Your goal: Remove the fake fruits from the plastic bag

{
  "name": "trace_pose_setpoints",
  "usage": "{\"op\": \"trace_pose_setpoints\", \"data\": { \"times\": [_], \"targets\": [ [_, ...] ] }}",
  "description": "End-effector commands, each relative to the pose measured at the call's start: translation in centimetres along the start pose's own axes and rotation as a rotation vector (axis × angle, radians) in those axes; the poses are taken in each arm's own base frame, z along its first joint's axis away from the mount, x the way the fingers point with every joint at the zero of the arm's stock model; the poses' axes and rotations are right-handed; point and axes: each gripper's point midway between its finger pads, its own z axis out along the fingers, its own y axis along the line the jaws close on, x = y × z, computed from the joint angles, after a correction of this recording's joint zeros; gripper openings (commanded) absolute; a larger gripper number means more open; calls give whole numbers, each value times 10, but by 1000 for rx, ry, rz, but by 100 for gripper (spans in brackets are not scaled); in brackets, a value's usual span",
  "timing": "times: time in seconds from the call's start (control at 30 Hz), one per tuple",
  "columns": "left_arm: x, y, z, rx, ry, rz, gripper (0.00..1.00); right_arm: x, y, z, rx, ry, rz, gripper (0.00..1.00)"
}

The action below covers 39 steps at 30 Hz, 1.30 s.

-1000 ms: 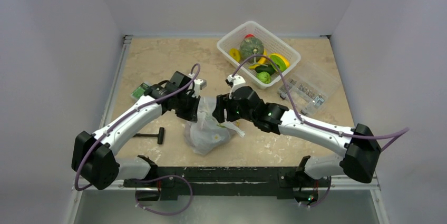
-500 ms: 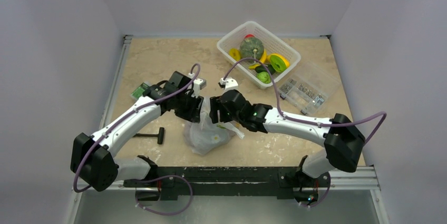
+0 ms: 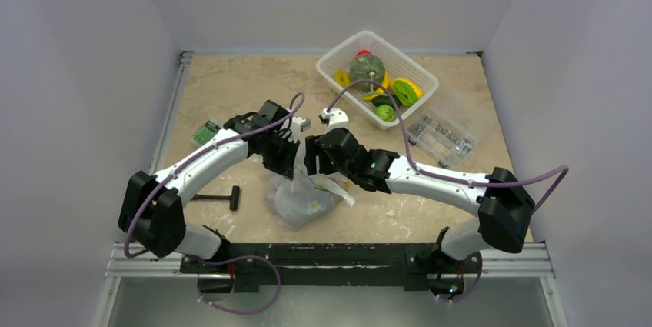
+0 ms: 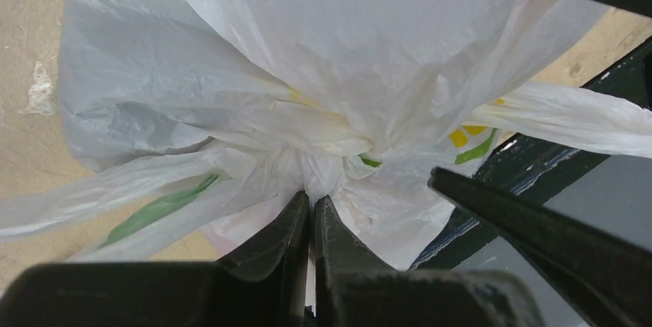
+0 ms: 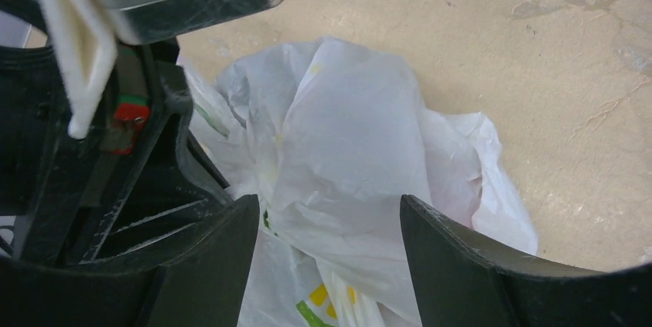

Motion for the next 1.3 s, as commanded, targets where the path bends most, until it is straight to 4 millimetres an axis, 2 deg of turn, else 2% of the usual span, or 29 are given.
{"op": "trace_pose_setpoints", "data": {
  "times": [0.0,0.2,0.37,0.47,0.63,0.73,0.8,0.87,0.9,1.0,1.17,1.27],
  "targets": [
    [-10,-13,-21,48,-109,95,4,-22,8,-11,-25,-82,40,67],
    [-20,-21,-31,72,-183,119,2,-19,21,-6,-67,-80,48,66],
    [-20,-12,-35,19,-197,136,0,-6,32,3,-72,-49,34,66],
    [-21,-13,-38,18,-214,141,0,1,30,8,-52,-41,27,64],
    [-23,-13,-45,10,-249,157,0,10,25,13,-39,-29,42,45],
    [-23,-9,-48,-18,-267,157,0,9,22,9,-40,-41,63,22],
    [-23,-4,-50,-51,-270,152,0,6,20,4,-40,-54,68,12],
    [-23,3,-52,-93,-272,144,0,2,12,0,-9,-79,69,1],
    [-23,8,-53,-121,-276,141,0,-1,6,-3,12,-93,69,0],
    [-22,25,-59,-220,-281,123,0,-14,-12,-14,59,-139,86,0],
    [-22,37,-68,-297,-312,116,0,-21,-64,-19,44,-129,188,0],
    [-23,37,-72,-303,-335,122,0,-17,-72,-24,-28,-104,163,0]
  ]
}}
